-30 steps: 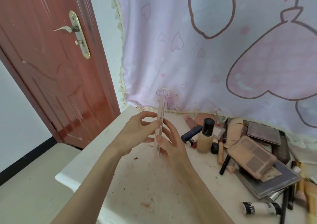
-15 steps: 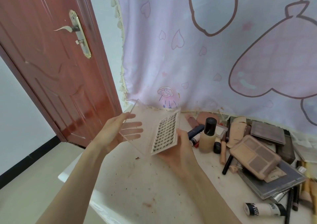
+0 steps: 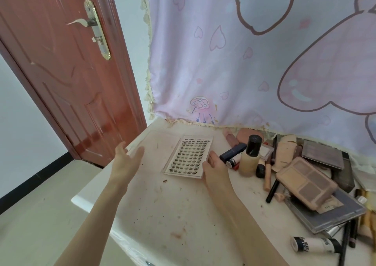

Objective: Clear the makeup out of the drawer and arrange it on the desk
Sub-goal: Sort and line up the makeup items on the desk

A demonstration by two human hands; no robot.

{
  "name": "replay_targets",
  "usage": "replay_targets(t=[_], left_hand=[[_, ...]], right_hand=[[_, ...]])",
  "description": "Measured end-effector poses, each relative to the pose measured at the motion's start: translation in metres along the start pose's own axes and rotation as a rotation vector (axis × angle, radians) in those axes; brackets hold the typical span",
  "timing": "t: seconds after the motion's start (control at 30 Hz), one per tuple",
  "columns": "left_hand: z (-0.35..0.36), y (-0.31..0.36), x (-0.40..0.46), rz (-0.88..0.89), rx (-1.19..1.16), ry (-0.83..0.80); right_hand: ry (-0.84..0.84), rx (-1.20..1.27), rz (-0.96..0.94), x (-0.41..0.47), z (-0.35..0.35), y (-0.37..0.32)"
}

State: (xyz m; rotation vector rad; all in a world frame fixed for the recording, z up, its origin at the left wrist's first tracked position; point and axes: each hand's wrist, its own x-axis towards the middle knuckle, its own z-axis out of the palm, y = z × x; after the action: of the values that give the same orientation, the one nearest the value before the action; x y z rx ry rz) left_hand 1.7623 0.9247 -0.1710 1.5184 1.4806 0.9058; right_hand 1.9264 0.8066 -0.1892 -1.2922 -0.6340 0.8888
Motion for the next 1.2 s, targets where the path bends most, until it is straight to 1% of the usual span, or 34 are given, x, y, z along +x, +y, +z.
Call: replay_targets(t=[0.07,0.13,0.23,0.33,0.43,0.53,0.63,0.7,0.83,0.93,1.03,1.2], left_hand=[[0.000,-0.004,-0.007,0.085,0.168,-0.049],[0.002,-0.009,-0.014,0.122,0.269,-0.111],[0.010,-0.018,-0.030,0.148,0.352,-0.163],[0.018,-0.026,-0.043,0.204,0.502,-0.125],[0.023,-0.028,-0.045,0.212,0.564,-0.108],[0.025,-0.025,-0.039,0.208,0.605,-0.106],[0.026,-0.022,-0.025,0.217,0.647,-0.088],[0.027,-0.020,-0.011,0.221,0.678,-0.091],[0.032,-0.016,0.014,0.215,0.750,-0.126],[0.041,-0.015,0.027,0.218,0.788,-0.130],[0.049,-0.010,0.035,0.217,0.819,-0.115],[0.055,-0.007,0.039,0.218,0.822,-0.076]], right_hand=[[-0.004,-0.291,-0.105,-0.003,-0.001,0.004],[0.015,-0.462,-0.154,-0.004,-0.004,0.005],[0.010,-0.556,-0.164,-0.004,-0.008,0.006],[-0.063,-0.690,-0.142,-0.003,-0.013,0.008],[-0.129,-0.845,-0.117,-0.005,-0.013,0.011],[-0.098,-0.930,-0.135,-0.004,-0.009,0.010],[-0.067,-1.091,-0.213,0.005,0.000,0.010],[-0.046,-1.131,-0.226,0.011,0.005,0.007],[-0.005,-1.071,-0.181,0.024,0.013,-0.001],[0.065,-1.073,-0.197,0.037,0.016,0.003],[0.105,-1.143,-0.234,0.045,0.018,0.009],[0.080,-1.290,-0.221,0.051,0.021,0.013]])
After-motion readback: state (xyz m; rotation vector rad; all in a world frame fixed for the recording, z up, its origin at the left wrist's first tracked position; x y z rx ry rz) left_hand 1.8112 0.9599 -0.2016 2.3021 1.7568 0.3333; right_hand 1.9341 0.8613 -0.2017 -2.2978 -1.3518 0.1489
